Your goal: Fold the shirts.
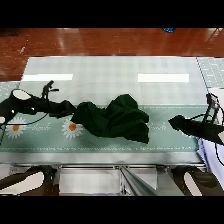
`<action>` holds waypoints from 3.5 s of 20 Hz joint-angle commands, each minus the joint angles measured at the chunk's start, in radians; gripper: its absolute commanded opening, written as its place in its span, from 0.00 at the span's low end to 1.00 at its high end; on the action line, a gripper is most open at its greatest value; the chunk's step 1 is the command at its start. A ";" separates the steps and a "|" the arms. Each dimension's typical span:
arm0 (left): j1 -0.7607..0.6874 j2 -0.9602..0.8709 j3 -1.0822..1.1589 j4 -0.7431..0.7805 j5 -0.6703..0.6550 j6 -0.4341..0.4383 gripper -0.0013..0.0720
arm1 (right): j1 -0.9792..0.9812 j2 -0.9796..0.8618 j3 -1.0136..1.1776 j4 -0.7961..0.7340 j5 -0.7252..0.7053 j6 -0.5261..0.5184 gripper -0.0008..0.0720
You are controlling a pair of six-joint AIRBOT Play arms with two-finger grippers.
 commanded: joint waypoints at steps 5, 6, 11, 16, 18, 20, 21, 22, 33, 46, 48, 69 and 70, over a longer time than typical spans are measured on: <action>-0.049 -0.087 0.051 0.006 -0.130 0.041 0.71 | -0.001 0.000 -0.002 0.003 -0.020 0.007 0.58; -0.086 -0.117 0.040 -0.003 -0.144 0.060 0.71 | -0.001 -0.002 -0.002 0.004 -0.016 0.012 0.58; -0.251 -0.211 0.045 -0.029 -0.082 0.096 0.71 | -0.001 -0.002 -0.002 0.007 -0.011 0.014 0.58; -0.273 -0.210 0.103 -0.039 -0.085 0.072 0.04 | -0.001 -0.002 -0.005 -0.021 -0.010 0.014 0.58; -0.273 -0.210 0.105 -0.039 -0.098 0.072 0.04 | -0.001 -0.002 -0.036 -0.028 -0.009 0.014 0.58; -0.273 -0.210 0.105 -0.039 -0.106 0.072 0.04 | -0.001 -0.013 -0.085 -0.004 -0.008 0.018 0.58; -0.273 -0.210 0.105 -0.039 -0.106 0.072 0.04 | -0.001 -0.032 -0.101 0.029 -0.008 0.005 0.57; -0.273 -0.210 0.105 -0.039 -0.106 0.072 0.04 | -0.001 -0.065 -0.108 0.070 -0.009 -0.029 0.58; -0.273 -0.210 0.105 -0.039 -0.106 0.068 0.04 | 0.000 -0.518 -0.105 0.541 -0.075 -0.462 0.57; -0.164 -0.024 0.423 -0.088 -0.214 0.060 0.04 | 0.233 -0.529 0.566 0.428 0.037 -0.422 0.05; -0.104 0.071 0.547 -0.088 -0.215 0.037 0.04 | 0.233 -0.483 0.849 0.195 0.047 -0.294 0.05; 0.002 0.826 1.017 0.464 -0.202 -0.221 0.04 | 0.234 -0.152 1.478 -0.093 0.613 -0.163 0.05; 0.002 0.815 0.969 0.463 -0.202 -0.233 0.04 | 0.234 -0.152 1.425 -0.093 0.599 -0.156 0.05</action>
